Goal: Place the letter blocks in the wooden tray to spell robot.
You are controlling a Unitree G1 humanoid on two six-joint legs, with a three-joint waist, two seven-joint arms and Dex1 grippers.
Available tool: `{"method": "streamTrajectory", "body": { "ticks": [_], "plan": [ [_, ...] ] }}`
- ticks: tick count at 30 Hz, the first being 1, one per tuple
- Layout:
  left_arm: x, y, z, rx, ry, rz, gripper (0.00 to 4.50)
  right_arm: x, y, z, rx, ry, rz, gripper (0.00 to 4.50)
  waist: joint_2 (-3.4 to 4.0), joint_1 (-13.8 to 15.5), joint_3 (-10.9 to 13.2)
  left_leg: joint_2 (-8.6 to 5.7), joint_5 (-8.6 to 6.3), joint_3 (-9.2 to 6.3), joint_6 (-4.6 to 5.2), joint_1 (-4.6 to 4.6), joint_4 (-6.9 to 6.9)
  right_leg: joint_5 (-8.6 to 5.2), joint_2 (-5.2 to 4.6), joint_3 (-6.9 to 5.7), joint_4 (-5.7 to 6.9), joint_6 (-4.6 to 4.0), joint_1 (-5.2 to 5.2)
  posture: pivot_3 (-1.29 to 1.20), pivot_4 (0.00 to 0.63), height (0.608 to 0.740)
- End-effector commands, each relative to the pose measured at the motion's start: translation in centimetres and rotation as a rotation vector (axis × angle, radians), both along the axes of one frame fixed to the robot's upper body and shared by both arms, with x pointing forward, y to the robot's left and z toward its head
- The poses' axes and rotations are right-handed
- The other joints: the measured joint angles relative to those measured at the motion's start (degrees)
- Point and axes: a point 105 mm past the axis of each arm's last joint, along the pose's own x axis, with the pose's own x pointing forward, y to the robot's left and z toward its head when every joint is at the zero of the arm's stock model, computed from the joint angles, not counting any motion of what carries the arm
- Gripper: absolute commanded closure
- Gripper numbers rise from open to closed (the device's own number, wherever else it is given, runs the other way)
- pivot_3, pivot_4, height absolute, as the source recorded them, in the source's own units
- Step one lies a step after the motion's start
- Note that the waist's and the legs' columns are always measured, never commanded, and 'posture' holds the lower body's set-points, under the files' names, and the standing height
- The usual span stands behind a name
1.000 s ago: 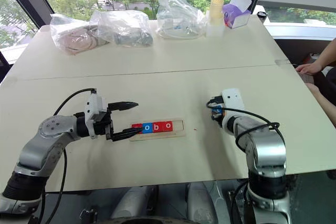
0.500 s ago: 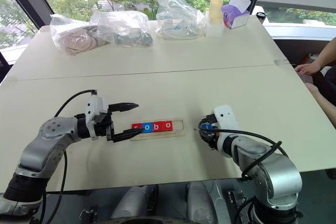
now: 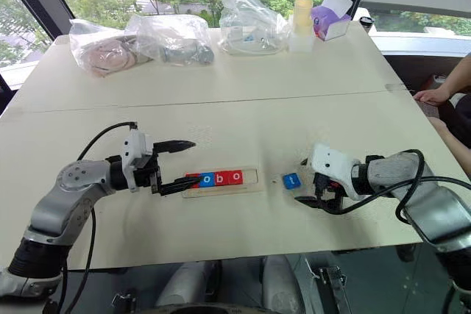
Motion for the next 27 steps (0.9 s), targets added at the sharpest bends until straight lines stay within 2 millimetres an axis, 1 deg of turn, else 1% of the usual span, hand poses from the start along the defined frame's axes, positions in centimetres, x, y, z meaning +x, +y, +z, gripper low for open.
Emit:
{"method": "streamTrajectory", "body": {
  "ticks": [1,4,7,9,13,16,18,20,21,23,25,27],
  "plan": [
    [-0.1,-0.1,0.6,-0.005,-0.034,-0.008,0.00,1.2,-0.5,-0.2,-0.027,-0.033,0.095,0.02,-0.02,0.0,0.0,0.00,0.00,0.00,0.00,0.03,0.00,0.01,0.01,0.01,0.00,-0.01,0.02,0.00,0.150,0.740],
    [-0.3,0.0,0.6,-0.004,-0.035,-0.008,0.00,2.0,-0.7,-0.6,-0.030,-0.027,0.127,0.02,0.00,0.3,0.0,0.01,0.00,-0.05,-0.01,0.02,-0.02,0.02,0.01,0.00,0.00,-0.03,0.00,0.00,0.150,0.740],
    [-0.4,0.1,0.7,0.001,-0.039,-0.001,0.00,3.0,-1.0,-1.5,-0.018,0.017,0.139,0.02,-0.01,0.3,0.0,0.00,0.00,-0.07,-0.01,0.00,-0.02,0.02,0.00,-0.01,-0.02,-0.03,-0.01,0.00,0.150,0.740],
    [-0.4,0.1,0.7,0.001,-0.039,0.001,0.00,3.2,-1.1,-1.9,-0.017,0.038,0.150,0.02,0.00,0.3,0.0,-0.01,0.00,-0.06,-0.01,0.00,-0.03,0.02,-0.02,0.00,-0.02,-0.03,-0.01,0.00,0.150,0.740],
    [-0.5,0.2,0.7,0.003,-0.039,0.005,0.00,3.4,-0.7,-2.0,0.006,0.046,0.165,0.02,0.00,0.4,0.0,-0.01,0.00,-0.08,-0.02,0.00,-0.02,0.02,-0.02,0.01,-0.02,-0.04,0.00,0.00,0.150,0.740],
    [-0.5,0.3,0.7,0.006,-0.039,0.007,0.00,3.1,-0.1,-2.2,0.021,0.055,0.191,0.86,0.00,0.3,0.0,0.00,0.00,-0.10,-0.02,0.00,-0.02,0.02,-0.05,0.01,-0.02,-0.04,0.00,0.00,0.150,0.740],
    [-0.5,0.3,0.7,0.005,-0.038,0.006,0.00,2.9,0.4,-2.1,0.040,0.051,0.206,1.89,0.01,0.2,0.0,0.00,0.00,-0.10,-0.02,0.02,-0.02,0.03,-0.06,0.02,-0.01,-0.05,0.00,0.00,0.150,0.740],
    [-0.5,0.3,0.7,0.005,-0.038,0.006,0.00,2.8,0.9,-1.9,0.059,0.051,0.214,3.05,0.01,0.2,0.0,0.01,0.00,-0.10,-0.03,0.03,-0.02,0.04,-0.05,0.03,0.00,-0.07,0.00,0.00,0.150,0.740],
    [-0.5,0.2,0.7,0.005,-0.038,0.006,0.00,2.7,1.1,-1.8,0.064,0.049,0.215,3.40,0.01,0.2,0.0,0.02,0.00,-0.10,-0.03,0.04,-0.02,0.05,-0.05,0.03,0.01,-0.08,0.00,0.00,0.150,0.740],
    [-0.5,0.2,0.8,0.005,-0.038,0.005,0.00,2.8,1.5,-1.4,0.070,0.030,0.214,3.39,0.01,0.3,0.0,0.02,0.00,-0.10,-0.03,0.03,-0.02,0.05,-0.05,0.03,0.01,-0.08,0.00,0.00,0.150,0.740],
    [-0.4,0.2,0.8,0.004,-0.038,0.006,0.00,3.2,2.3,-0.6,0.096,0.005,0.202,3.39,0.01,0.3,0.0,0.01,0.00,-0.10,-0.03,0.03,-0.02,0.05,-0.06,0.03,0.00,-0.08,0.00,0.00,0.150,0.740],
    [-0.4,0.2,0.8,0.003,-0.038,0.007,0.00,3.1,4.1,0.8,0.146,0.004,0.216,3.39,0.02,0.3,0.0,0.01,0.00,-0.10,-0.03,0.03,-0.02,0.05,-0.06,0.05,0.00,-0.08,-0.03,0.00,0.150,0.740]
  ]
}}
